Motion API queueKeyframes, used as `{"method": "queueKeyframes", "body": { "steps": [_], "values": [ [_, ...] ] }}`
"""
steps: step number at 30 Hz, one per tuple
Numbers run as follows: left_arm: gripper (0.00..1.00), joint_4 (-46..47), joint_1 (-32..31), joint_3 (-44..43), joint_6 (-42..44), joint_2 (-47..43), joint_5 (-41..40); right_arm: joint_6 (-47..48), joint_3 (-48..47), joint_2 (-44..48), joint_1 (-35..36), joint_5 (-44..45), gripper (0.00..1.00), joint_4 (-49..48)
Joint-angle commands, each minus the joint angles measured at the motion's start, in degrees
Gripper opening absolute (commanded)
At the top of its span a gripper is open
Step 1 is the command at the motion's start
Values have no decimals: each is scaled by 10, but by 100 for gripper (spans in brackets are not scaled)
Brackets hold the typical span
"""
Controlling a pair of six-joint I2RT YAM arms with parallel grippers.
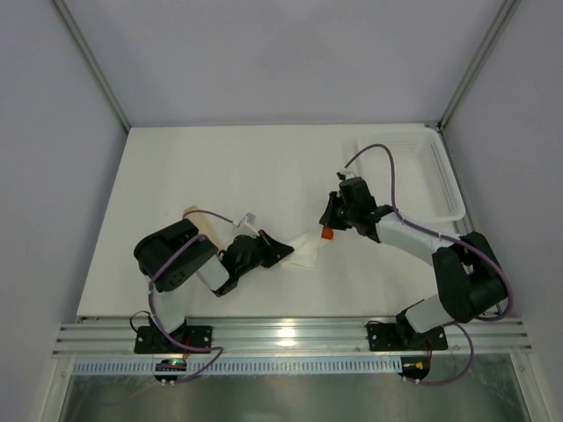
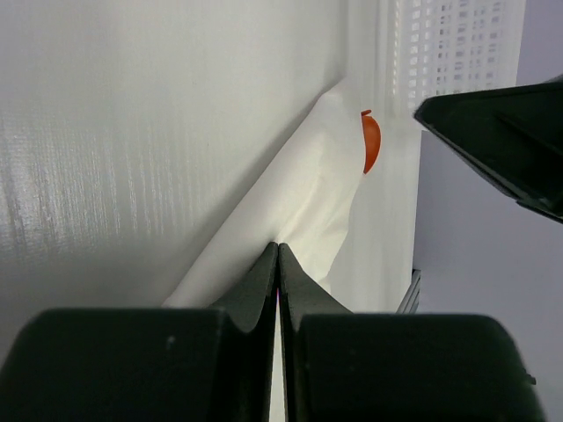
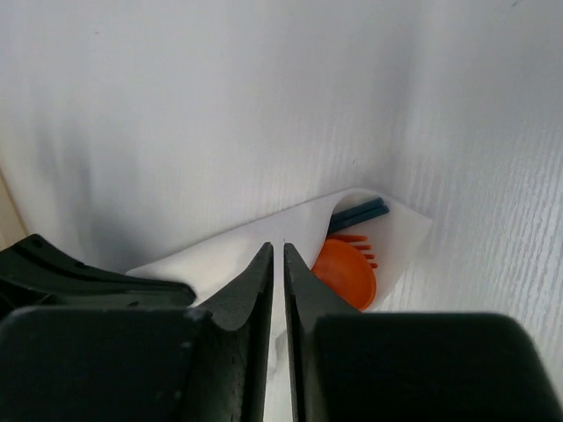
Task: Place the utensils on the paper napkin and roll it up
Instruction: Roll the napkin at the center of the board.
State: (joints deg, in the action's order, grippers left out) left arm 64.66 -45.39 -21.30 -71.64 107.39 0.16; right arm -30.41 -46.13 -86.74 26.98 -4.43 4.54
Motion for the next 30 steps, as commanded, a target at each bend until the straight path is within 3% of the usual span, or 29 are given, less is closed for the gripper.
{"method": "queueKeyframes", "body": {
  "steps": [1,5,8,13,14,18,21,30],
  "values": [
    [0,-162,-2,28,37,38,-21,18,9,66,-2,-8,15,35],
    [0,-165,-2,27,37,38,-18,13,54,106,-2,-56,48,35],
    [0,-166,-2,29,35,36,-20,9,80,119,-2,-98,56,36],
    [0,-169,-3,33,34,28,-21,0,118,136,-2,-153,57,-8],
    [0,-169,-3,33,34,27,-20,0,132,140,-3,-176,55,-25],
    [0,-168,-3,31,35,27,-17,-11,140,129,-3,-229,18,-87],
    [0,-169,-2,30,35,25,-17,-22,133,96,-1,-244,4,-120],
    [0,-181,-5,28,39,13,-18,-71,79,-34,-3,-283,4,-230]
  ]
}}
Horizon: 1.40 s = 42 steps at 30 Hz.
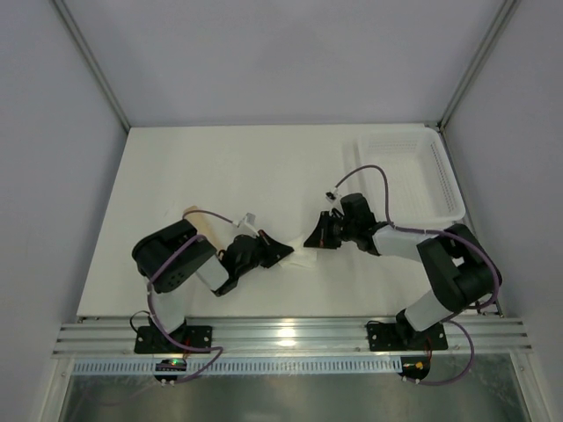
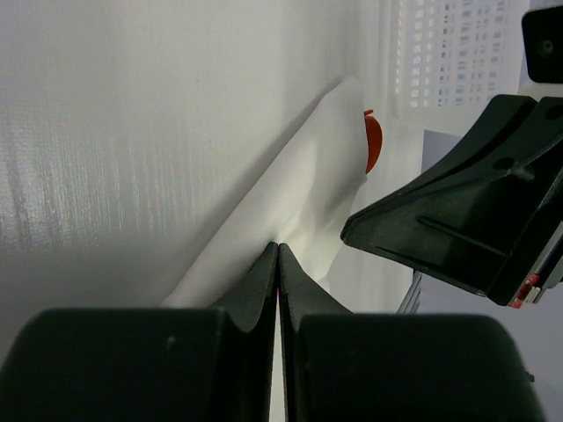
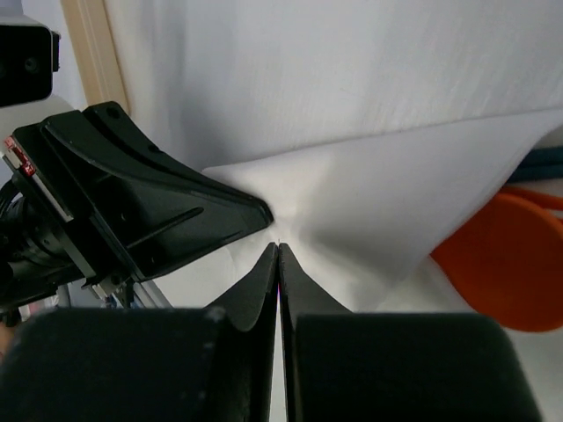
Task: Place the utensils on the paper napkin and roll it up
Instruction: Roll the napkin at the center of the board.
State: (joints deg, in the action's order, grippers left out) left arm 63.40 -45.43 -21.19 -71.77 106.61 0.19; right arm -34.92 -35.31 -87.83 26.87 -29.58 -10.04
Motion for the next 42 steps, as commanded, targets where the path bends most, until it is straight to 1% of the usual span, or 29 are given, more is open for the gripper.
{"method": "queueKeyframes", "body": {
  "steps": [1,6,12,17,21,23,25,28,30,34,39,42],
  "values": [
    [0,-170,-4,26,41,19,-19,-30,-32,-31,-1,-32,4,-91],
    [0,-185,-6,23,46,8,-24,-44,-31,-68,-1,-39,4,-138],
    [0,-193,-7,19,50,1,-25,-54,-14,-107,-1,-43,4,-170],
    [0,-195,-9,25,65,-22,-29,-50,1,-119,-2,-25,4,-163],
    [0,-190,-9,44,79,-73,-32,-44,-4,-133,0,-14,4,-152],
    [0,-200,-11,56,96,-125,-38,-41,-5,-136,-1,-13,4,-150],
    [0,-232,-12,58,109,-177,-43,-41,-7,-139,-2,-13,4,-149],
    [0,-266,-12,50,135,-229,-48,-42,-9,-146,-2,-18,3,-151],
    [0,-287,-12,48,142,-242,-48,-42,-9,-146,-1,-20,4,-153],
    [0,-265,-12,47,141,-236,-28,-38,-9,-141,-2,-19,4,-147],
    [0,-205,-12,48,140,-200,-5,-36,-11,-141,-1,-19,4,-142],
    [0,-195,-12,33,145,-183,-5,-35,-11,-144,-1,-18,4,-141]
  ]
}}
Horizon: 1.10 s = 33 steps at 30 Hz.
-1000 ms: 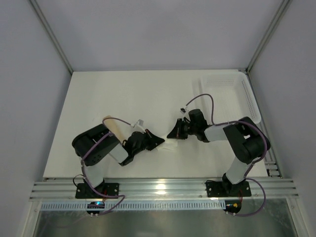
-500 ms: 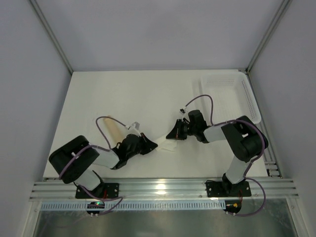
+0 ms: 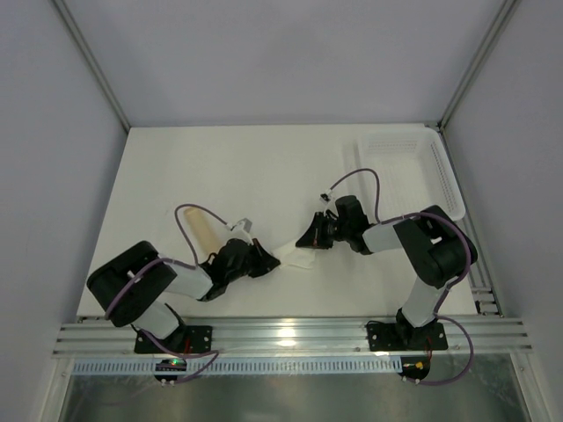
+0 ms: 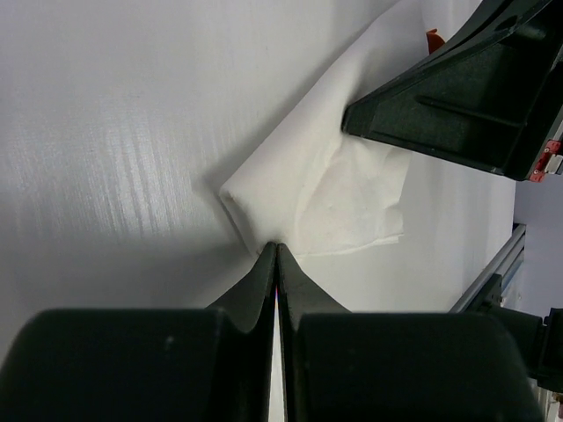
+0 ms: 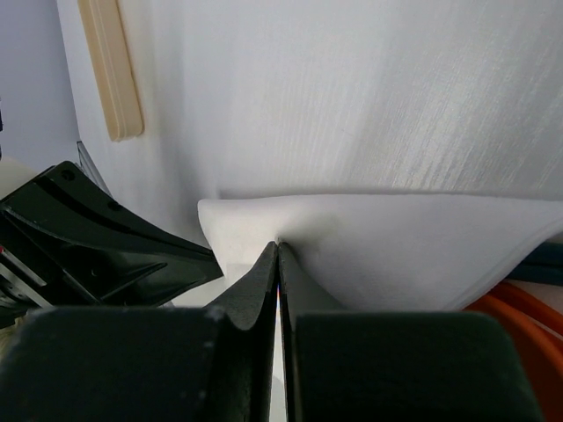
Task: Place the utensils on the paper napkin and roll it up
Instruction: Roll the napkin at the center of the board.
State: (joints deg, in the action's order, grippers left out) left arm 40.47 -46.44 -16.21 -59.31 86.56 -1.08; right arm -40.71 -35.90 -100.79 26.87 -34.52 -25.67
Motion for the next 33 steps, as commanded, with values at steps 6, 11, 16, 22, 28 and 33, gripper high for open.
{"method": "queueKeyframes", "body": {
  "steps": [6,11,16,22,28,33],
  "values": [
    [0,40,-2,1,2,26,-7,26,-9,-12,-1,31,4,20],
    [0,-1,-3,5,17,-52,-10,28,-11,-18,-1,33,4,22],
    [0,-100,-23,-16,56,-154,-54,29,-13,-18,-2,35,4,26],
    [0,-137,-23,-63,88,-135,-34,32,-14,-15,-1,36,4,31],
    [0,-54,-23,-86,71,-23,0,34,-13,-9,-2,39,4,37],
    [0,10,-16,-72,56,32,23,37,-18,-12,-2,42,4,43]
  ]
}}
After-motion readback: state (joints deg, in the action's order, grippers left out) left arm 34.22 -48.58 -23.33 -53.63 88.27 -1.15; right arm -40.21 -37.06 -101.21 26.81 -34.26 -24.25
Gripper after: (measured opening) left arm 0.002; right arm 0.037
